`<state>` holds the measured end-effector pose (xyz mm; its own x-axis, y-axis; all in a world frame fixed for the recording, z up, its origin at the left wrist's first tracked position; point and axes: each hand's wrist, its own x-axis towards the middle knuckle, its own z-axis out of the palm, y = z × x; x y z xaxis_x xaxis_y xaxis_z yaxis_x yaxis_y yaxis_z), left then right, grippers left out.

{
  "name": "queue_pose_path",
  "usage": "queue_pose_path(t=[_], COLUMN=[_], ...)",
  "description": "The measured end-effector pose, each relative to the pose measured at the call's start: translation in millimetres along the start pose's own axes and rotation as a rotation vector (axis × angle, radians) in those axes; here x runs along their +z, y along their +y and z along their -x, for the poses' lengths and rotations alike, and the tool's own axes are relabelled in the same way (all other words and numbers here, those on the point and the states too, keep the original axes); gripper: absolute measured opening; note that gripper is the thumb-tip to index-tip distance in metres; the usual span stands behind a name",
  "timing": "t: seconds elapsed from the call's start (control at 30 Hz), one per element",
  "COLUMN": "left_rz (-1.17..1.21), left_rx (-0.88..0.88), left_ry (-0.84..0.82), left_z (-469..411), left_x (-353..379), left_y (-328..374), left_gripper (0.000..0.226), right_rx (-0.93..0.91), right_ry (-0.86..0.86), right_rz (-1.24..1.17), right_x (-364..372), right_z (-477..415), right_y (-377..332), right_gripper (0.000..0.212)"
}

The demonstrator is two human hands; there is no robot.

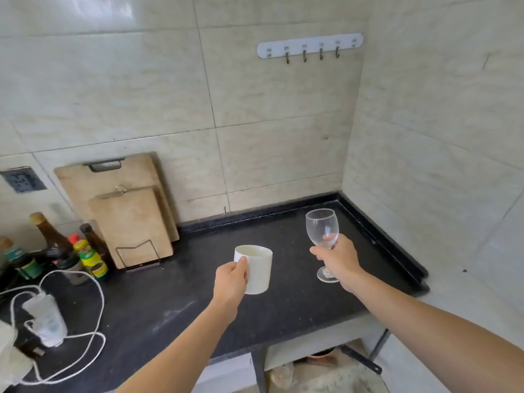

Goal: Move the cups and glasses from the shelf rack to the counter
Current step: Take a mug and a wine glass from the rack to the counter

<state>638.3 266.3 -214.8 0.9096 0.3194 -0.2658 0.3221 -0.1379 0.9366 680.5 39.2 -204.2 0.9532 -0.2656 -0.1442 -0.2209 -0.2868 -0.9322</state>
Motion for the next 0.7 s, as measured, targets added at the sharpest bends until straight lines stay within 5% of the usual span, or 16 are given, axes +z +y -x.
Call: queue_pose_path(t=[0.37,0.7], left_rz=[-0.104,-0.075], left_rx=[-0.057,-0.2], left_ry=[-0.195,-0.178], left_z=[-170,-269], left_x=[94,203], left_y=[49,45], left_gripper=[0.043,0.042], right_rx=[0.121,0.184], right_ry=[0.121,0.06], right_rz=[0.051,0.155], right_x=[-3,-10], right_z=[-163,-311], right_y=[11,69], right_gripper=[0.042,0.053])
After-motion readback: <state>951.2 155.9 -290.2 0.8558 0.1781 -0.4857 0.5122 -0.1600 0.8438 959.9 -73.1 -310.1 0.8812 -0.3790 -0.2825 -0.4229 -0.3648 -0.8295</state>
